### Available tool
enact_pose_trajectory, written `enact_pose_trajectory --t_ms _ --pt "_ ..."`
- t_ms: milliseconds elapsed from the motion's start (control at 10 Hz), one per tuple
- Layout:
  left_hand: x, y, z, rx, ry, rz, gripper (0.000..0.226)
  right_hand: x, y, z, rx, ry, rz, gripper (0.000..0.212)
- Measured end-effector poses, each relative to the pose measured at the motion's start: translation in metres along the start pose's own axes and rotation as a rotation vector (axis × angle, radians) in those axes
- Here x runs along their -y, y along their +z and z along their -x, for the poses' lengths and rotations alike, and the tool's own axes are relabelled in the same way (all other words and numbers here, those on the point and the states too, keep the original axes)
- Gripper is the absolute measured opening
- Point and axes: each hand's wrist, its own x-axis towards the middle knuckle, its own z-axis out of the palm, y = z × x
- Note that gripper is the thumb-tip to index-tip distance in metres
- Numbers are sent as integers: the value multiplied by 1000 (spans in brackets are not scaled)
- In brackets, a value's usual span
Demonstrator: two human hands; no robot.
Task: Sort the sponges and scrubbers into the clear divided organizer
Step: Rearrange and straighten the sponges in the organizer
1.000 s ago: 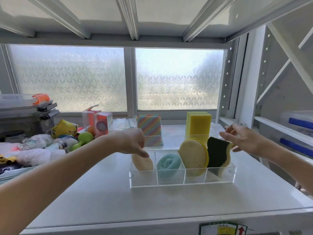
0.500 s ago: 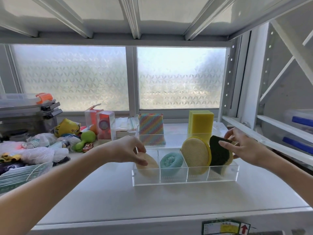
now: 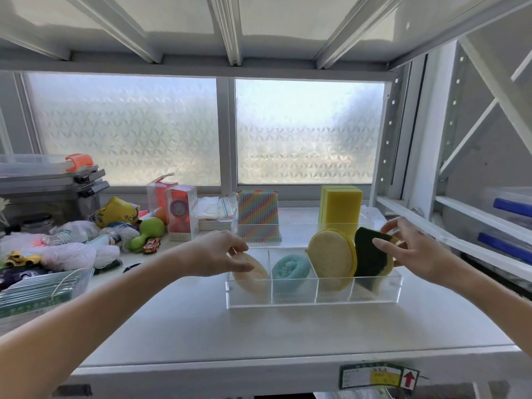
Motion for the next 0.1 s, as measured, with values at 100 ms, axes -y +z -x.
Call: enact_pose_trajectory --t_ms 100 --pt "-2 -1 3 26 -23 63 61 1 -5 -4 17 19 -60 37"
